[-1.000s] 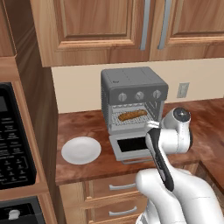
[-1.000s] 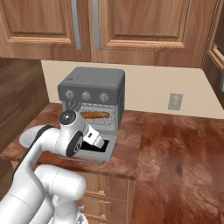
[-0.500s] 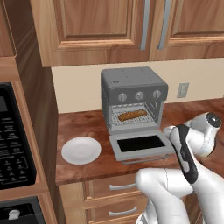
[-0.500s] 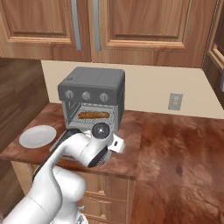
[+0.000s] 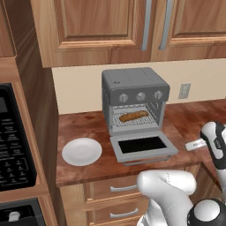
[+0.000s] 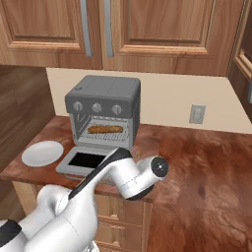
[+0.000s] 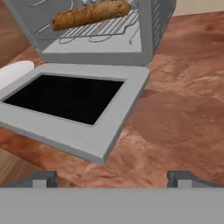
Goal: Pull the toaster oven rack outwards. Pick up the baguette from the plate and place it on the toaster oven rack. Close the toaster oven door fully and set the temperature to the lowest setting.
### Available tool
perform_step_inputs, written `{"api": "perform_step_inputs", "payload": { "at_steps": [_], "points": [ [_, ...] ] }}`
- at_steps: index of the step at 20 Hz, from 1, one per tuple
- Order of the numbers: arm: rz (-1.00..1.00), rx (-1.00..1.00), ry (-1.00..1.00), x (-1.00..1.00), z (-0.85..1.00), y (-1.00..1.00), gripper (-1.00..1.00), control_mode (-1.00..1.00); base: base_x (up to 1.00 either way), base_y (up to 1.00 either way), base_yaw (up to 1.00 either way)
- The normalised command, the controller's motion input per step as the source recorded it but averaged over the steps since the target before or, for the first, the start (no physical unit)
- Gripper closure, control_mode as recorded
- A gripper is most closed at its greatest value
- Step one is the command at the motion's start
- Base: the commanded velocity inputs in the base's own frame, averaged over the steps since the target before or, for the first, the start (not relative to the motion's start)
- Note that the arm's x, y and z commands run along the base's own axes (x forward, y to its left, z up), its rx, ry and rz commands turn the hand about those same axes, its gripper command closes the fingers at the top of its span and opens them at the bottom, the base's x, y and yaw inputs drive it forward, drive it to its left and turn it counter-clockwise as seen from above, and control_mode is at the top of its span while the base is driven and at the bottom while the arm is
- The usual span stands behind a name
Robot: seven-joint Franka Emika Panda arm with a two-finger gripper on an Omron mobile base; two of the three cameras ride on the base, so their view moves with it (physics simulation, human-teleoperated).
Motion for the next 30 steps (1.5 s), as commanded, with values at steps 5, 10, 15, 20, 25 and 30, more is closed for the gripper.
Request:
{"api": "perform_step_inputs", "payload": {
  "at_steps": [5, 10, 15, 20, 25, 30],
  "points": [
    [0.23, 0.0, -0.01, 0.15, 0.0, -0.12, -1.0, -1.0, 0.0, 0.0, 0.0],
    [0.27, -0.01, -0.02, 0.25, -0.15, -0.19, -1.0, -1.0, 0.0, 0.0, 0.0],
    [0.33, -0.03, -0.11, 0.0, -0.43, -0.07, -1.0, -1.0, 0.0, 0.0, 0.0],
    [0.22, 0.0, -0.18, 0.0, -0.39, 0.0, -1.0, -1.0, 0.0, 0.0, 0.0],
    [0.1, 0.0, -0.17, 0.1, -0.34, 0.33, -1.0, -1.0, 0.0, 0.0, 0.0],
    [0.04, 0.0, -0.11, 0.24, -0.12, 0.55, -1.0, -1.0, 0.0, 0.0, 0.0]
  ]
}}
